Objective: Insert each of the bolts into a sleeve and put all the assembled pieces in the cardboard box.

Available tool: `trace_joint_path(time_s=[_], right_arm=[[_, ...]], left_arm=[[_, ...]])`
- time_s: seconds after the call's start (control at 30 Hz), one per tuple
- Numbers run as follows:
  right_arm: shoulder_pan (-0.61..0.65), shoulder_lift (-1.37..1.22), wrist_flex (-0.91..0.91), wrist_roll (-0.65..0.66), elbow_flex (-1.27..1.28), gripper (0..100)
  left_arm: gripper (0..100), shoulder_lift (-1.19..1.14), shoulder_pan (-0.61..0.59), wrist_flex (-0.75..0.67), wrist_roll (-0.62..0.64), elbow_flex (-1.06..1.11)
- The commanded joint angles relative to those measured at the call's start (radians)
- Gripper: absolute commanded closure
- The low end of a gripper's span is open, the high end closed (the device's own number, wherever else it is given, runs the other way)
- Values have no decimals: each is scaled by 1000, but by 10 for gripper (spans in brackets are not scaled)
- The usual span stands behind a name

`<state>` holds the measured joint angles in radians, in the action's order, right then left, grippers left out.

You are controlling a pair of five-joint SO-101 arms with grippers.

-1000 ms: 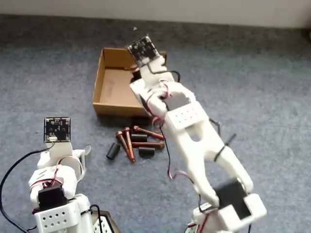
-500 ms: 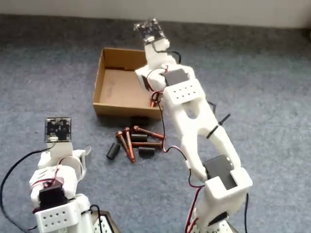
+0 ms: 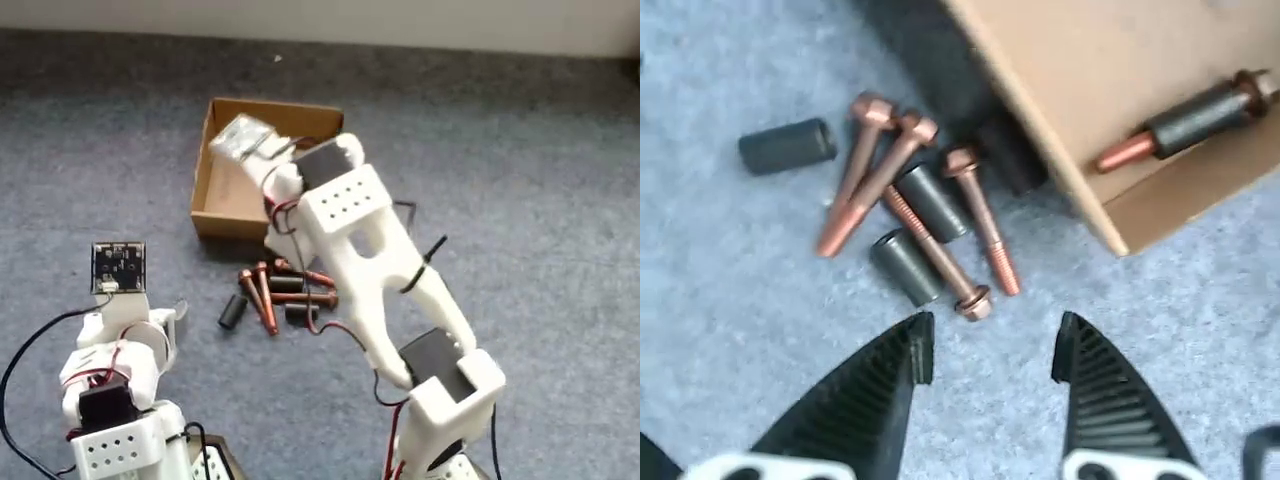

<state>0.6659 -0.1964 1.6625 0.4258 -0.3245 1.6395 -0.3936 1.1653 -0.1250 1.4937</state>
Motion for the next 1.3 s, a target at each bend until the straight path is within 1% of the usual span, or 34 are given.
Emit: trace_joint_path(time_s=[0.0,0.1,0.13,0.37,0.47,0.6,0.73,1.07,1.13,1.27], right_arm=[[85,59,62,23,45,833],[122,148,8,23,189,879],[128,189,-27,23,251,880],[140,466,-378,26,725,878],[182,503,-513,26,889,878],[228,501,-639,26,1038,878],[222,499,-693,49,1058,882],[186,498,-797,55,1059,882],[186,492,-819,80,1063,882],[159,374,-823,97,1055,882]], left_arm=[[723,8,-10,-17,-9,-4],[723,8,-10,-17,-9,-4],[723,8,-10,-17,-9,-4],[723,8,-10,-17,-9,-4],[723,8,-10,-17,-9,-4],[723,8,-10,-17,-9,-4],[723,8,-10,-17,-9,-4],[723,8,-10,-17,-9,-4],[723,8,-10,-17,-9,-4],[723,8,-10,-17,-9,-4]])
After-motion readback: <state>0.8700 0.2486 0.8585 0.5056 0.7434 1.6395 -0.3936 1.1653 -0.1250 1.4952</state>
